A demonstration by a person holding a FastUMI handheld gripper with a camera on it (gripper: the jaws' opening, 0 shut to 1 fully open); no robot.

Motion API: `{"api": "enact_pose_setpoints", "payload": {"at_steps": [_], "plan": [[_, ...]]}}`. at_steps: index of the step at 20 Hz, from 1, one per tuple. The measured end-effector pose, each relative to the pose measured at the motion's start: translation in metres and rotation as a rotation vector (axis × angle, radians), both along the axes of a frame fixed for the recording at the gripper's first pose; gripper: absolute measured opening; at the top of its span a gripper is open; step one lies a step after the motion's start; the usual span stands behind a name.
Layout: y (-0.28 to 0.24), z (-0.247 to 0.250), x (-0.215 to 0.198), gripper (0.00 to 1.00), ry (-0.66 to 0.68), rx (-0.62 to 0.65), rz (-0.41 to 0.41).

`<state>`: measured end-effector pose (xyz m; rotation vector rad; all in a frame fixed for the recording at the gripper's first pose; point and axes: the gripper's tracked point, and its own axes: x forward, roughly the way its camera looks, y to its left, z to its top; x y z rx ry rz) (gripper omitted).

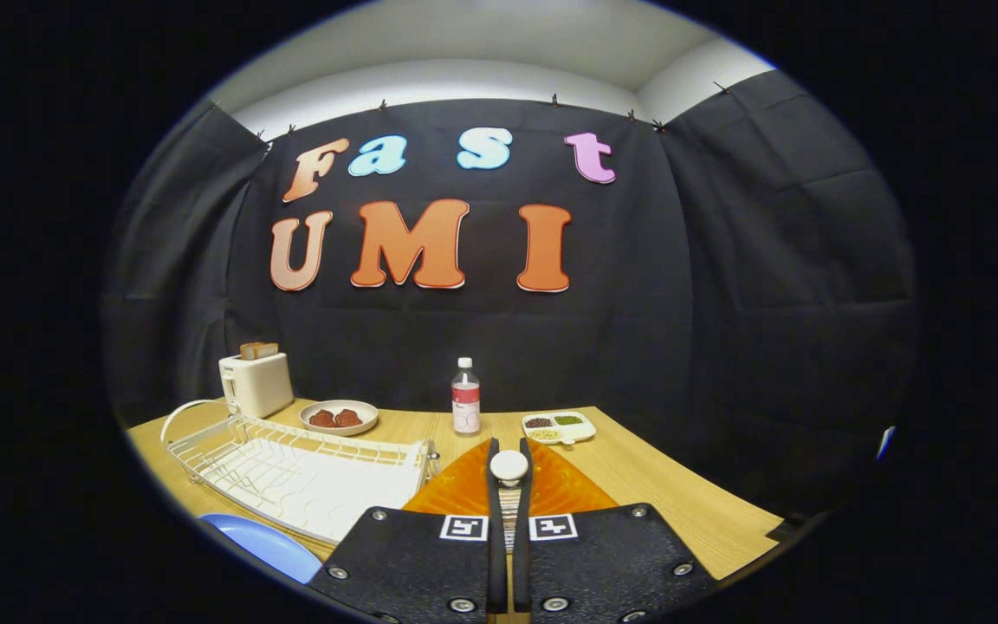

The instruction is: Take the plate from the dish rack, then take the spoon from the basket and place it into the plate.

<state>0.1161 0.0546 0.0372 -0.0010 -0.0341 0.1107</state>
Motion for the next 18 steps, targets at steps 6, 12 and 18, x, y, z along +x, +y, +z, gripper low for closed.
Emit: {"api": "enact_pose_setpoints", "payload": {"at_steps": [6, 12, 18], "plan": [[0.044, 0.018, -0.062, 0.03, -0.020, -0.008, 0.094], [0.116, -0.005, -0.117, 0.03, 0.023, 0.024, 0.251], [0.174, -0.055, -0.151, 0.03, 0.073, 0.023, 0.366]]}}
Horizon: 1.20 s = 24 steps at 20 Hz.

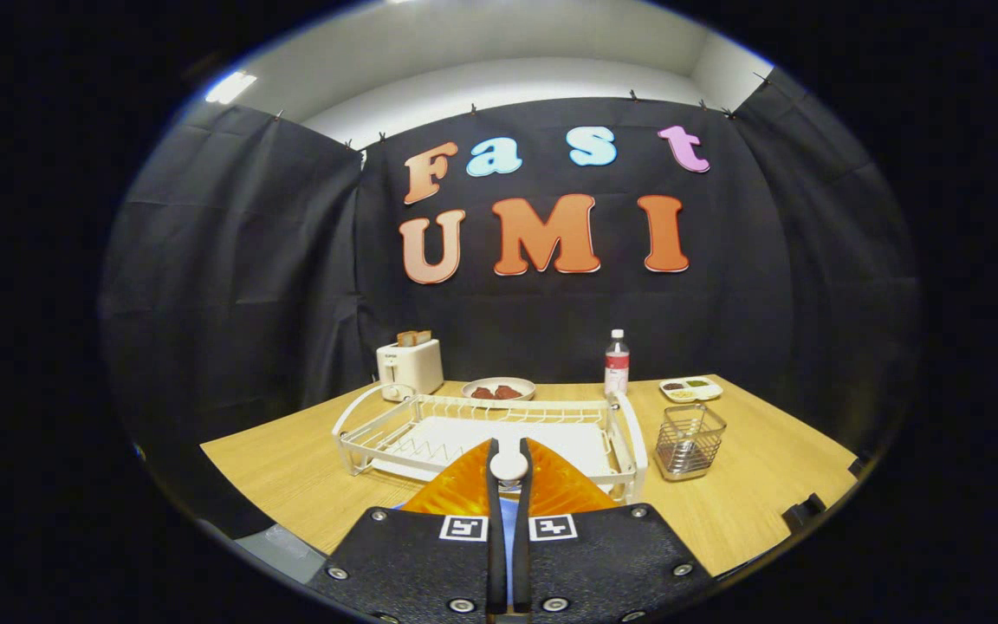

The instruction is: Take the plate from the dish rack, then take the spoon from the basket and place it into the plate.

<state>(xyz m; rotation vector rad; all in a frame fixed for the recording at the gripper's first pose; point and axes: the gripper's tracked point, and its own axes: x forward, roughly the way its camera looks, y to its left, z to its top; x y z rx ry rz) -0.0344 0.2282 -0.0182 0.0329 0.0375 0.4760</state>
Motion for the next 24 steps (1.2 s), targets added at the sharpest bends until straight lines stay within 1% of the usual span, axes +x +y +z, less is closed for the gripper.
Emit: {"api": "enact_pose_setpoints", "payload": {"at_steps": [3, 5, 8, 12, 13, 18, 19, 20, 22, 23, 24], "plan": [[0.026, -0.027, -0.013, 0.03, 0.031, -0.007, 0.046], [0.036, -0.039, -0.014, 0.03, 0.039, -0.013, 0.066], [0.043, -0.047, -0.009, 0.03, 0.025, -0.026, 0.067], [0.049, -0.063, -0.008, 0.04, 0.056, -0.045, 0.073], [0.049, -0.062, -0.007, 0.07, 0.057, -0.043, 0.069], [0.045, -0.071, -0.012, 0.15, 0.099, -0.080, 0.060], [0.042, -0.069, -0.012, 0.24, 0.100, -0.086, 0.055], [0.039, -0.068, -0.012, 0.28, 0.099, -0.088, 0.050], [0.034, -0.066, -0.009, 0.46, 0.104, -0.088, 0.037], [0.030, -0.065, -0.008, 0.58, 0.111, -0.088, 0.028], [0.026, -0.063, -0.007, 0.65, 0.113, -0.089, 0.022]]}}
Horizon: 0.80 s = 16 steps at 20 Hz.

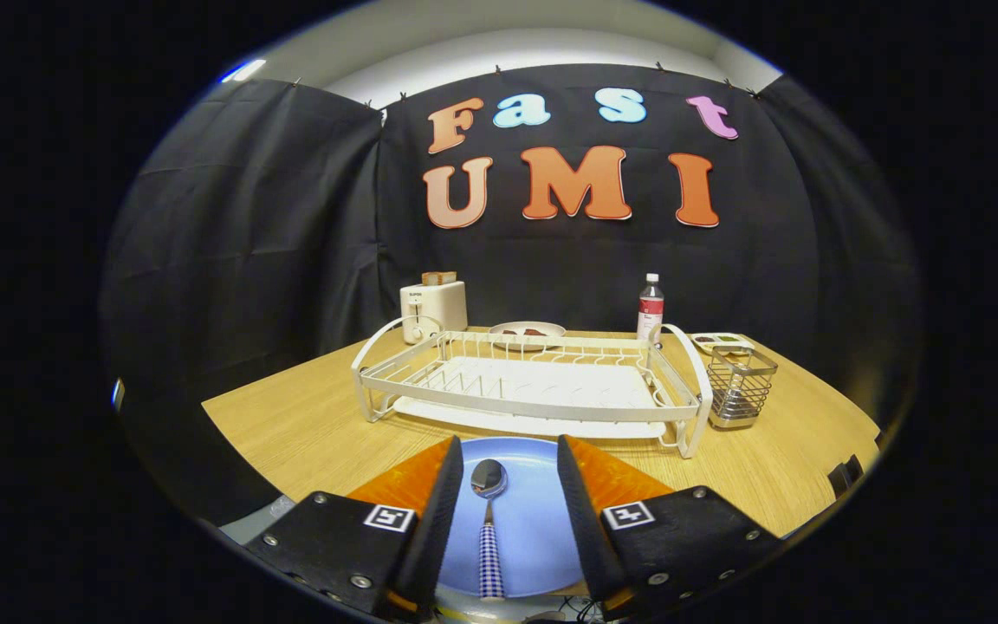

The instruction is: Take the plate from the dish rack, then take the spoon from the basket and place it into the plate.

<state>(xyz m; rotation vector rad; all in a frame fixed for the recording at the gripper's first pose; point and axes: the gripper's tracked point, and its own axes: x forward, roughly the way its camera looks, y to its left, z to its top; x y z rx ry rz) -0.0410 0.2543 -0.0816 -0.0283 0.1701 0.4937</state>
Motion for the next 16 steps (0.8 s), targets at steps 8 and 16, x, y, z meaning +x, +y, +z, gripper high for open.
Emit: {"api": "enact_pose_setpoints", "payload": {"at_steps": [8, 16], "plan": [[-0.038, 0.037, 0.021, 0.97, -0.016, -0.027, -0.054], [-0.108, 0.080, 0.050, 0.97, -0.045, -0.020, -0.174]]}}
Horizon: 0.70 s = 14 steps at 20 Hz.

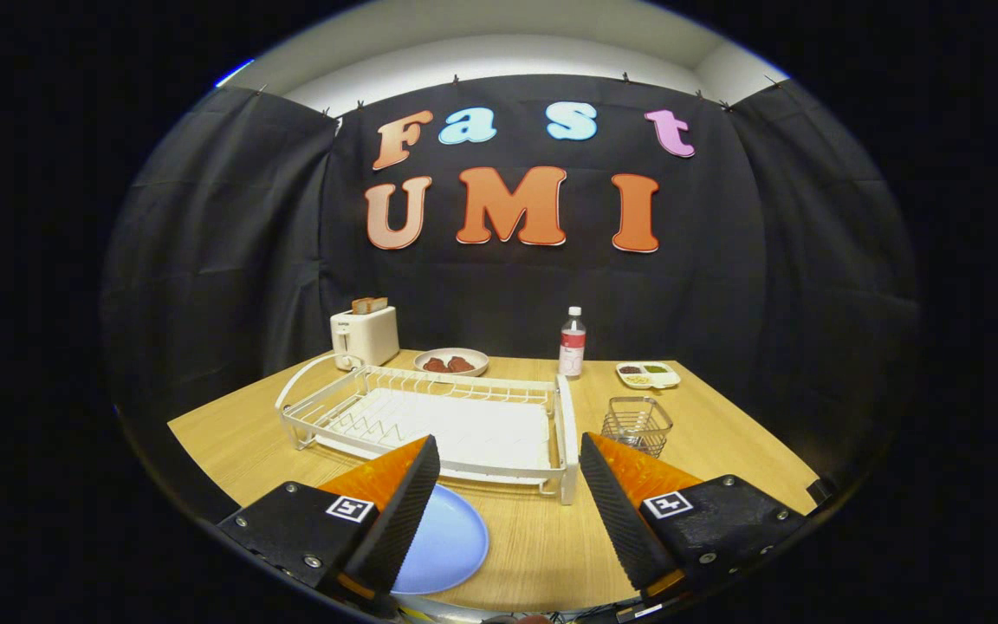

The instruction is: Take the plate from the dish rack, then take the spoon from the basket and place it into the plate.

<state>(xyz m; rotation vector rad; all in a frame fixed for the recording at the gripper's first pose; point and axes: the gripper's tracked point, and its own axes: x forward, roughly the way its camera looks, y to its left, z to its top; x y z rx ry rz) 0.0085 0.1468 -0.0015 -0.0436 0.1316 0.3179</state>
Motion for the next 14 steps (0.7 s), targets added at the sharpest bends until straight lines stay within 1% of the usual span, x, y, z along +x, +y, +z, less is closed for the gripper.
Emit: {"api": "enact_pose_setpoints", "payload": {"at_steps": [3, 6, 14], "plan": [[-0.018, 0.016, 0.003, 0.97, 0.001, 0.049, -0.033], [-0.036, 0.021, 0.010, 0.97, -0.007, 0.050, -0.077], [-0.052, 0.014, 0.007, 0.97, 0.009, 0.050, -0.113]]}}
